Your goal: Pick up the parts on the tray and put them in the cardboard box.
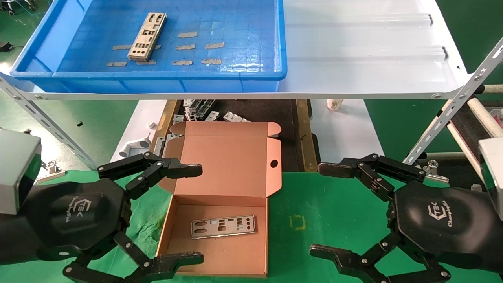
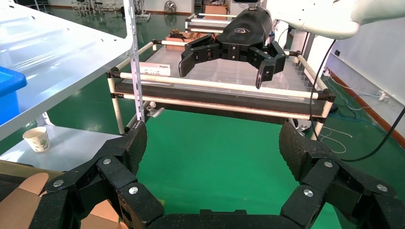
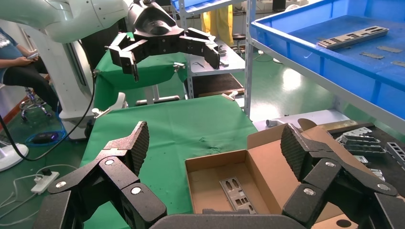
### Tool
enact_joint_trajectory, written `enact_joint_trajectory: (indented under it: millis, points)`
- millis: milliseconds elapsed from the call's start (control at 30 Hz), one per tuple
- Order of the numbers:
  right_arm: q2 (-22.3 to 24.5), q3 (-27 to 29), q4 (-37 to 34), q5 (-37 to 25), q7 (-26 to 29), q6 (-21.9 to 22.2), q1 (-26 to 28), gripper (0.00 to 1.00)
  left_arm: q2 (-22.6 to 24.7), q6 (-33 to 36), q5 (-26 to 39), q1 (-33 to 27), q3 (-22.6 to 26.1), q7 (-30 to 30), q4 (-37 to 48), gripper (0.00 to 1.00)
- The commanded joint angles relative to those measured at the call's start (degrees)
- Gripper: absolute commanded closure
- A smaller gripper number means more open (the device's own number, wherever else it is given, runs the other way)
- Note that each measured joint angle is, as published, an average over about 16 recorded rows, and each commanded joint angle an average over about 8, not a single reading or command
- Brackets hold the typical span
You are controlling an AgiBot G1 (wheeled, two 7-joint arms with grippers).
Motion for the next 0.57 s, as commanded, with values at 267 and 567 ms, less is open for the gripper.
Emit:
enact_joint_trajectory:
  millis: [267, 567]
  points:
    - [0.0, 0.0, 0.0, 0.0, 0.0, 0.0, 0.0, 0.0, 0.0, 0.0, 0.0, 0.0, 0.0, 0.0, 0.0, 0.0]
    - [0.0, 0.0, 0.0, 0.0, 0.0, 0.0, 0.0, 0.0, 0.0, 0.0, 0.0, 0.0, 0.0, 0.0, 0.0, 0.0]
